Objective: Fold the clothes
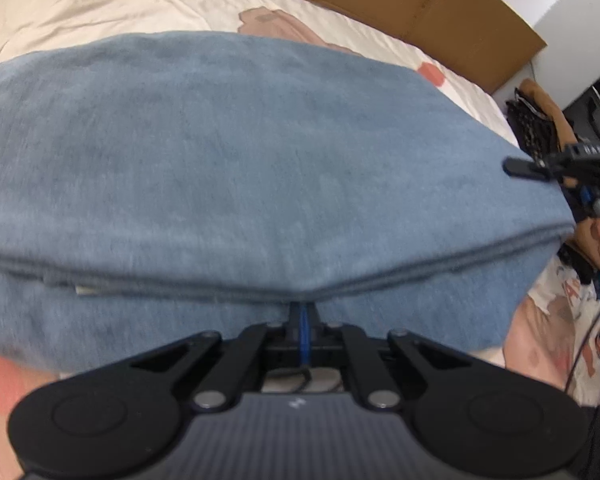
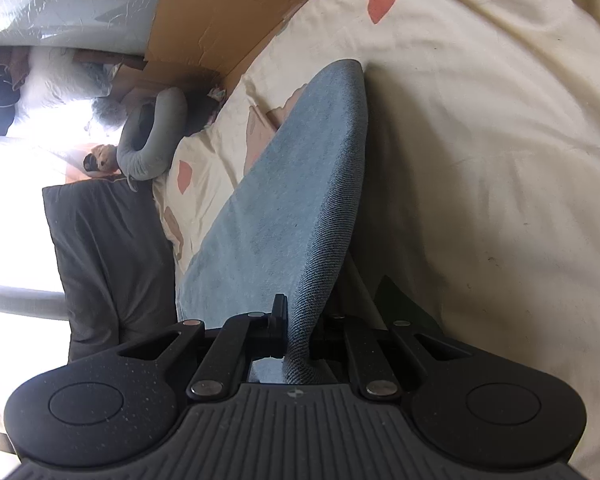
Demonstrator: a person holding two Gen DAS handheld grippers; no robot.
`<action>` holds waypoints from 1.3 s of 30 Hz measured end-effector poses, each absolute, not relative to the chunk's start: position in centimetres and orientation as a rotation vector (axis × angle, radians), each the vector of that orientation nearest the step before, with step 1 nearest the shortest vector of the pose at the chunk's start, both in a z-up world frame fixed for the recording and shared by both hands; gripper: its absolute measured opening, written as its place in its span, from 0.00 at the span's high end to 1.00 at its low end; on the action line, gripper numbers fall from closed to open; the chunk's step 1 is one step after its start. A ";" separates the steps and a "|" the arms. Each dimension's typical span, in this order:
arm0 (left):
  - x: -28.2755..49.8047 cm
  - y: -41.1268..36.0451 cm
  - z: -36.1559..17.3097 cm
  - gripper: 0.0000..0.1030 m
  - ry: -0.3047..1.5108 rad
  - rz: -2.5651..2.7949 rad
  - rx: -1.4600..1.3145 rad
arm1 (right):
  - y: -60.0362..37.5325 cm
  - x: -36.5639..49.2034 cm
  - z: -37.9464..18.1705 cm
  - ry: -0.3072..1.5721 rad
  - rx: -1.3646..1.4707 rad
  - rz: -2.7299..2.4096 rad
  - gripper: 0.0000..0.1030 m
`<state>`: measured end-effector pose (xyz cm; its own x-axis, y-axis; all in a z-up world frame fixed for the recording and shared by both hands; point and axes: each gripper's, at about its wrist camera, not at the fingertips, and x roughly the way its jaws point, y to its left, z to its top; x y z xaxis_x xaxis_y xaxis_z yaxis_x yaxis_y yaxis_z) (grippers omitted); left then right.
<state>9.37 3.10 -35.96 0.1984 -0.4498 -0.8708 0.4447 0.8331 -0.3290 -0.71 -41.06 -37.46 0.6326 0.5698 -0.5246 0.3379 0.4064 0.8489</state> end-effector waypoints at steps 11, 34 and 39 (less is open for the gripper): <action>9.6 1.5 -31.7 0.86 1.128 -0.691 0.069 | -41.2 -1.1 -39.1 0.926 1.253 0.144 0.90; 17.5 -0.6 -34.5 0.82 1.124 -0.558 0.096 | -40.9 -1.1 -40.2 0.938 1.267 0.147 0.91; 20.0 -1.5 -34.4 0.82 1.106 -0.538 0.082 | -41.0 -1.0 -40.1 0.943 1.257 0.150 0.91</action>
<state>19.99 -1.47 -34.41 0.3342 -0.3720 -0.8660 0.4520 0.8695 -0.1991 -0.97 -40.96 -40.08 0.6314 0.5743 -0.5211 0.3840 0.3523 0.8535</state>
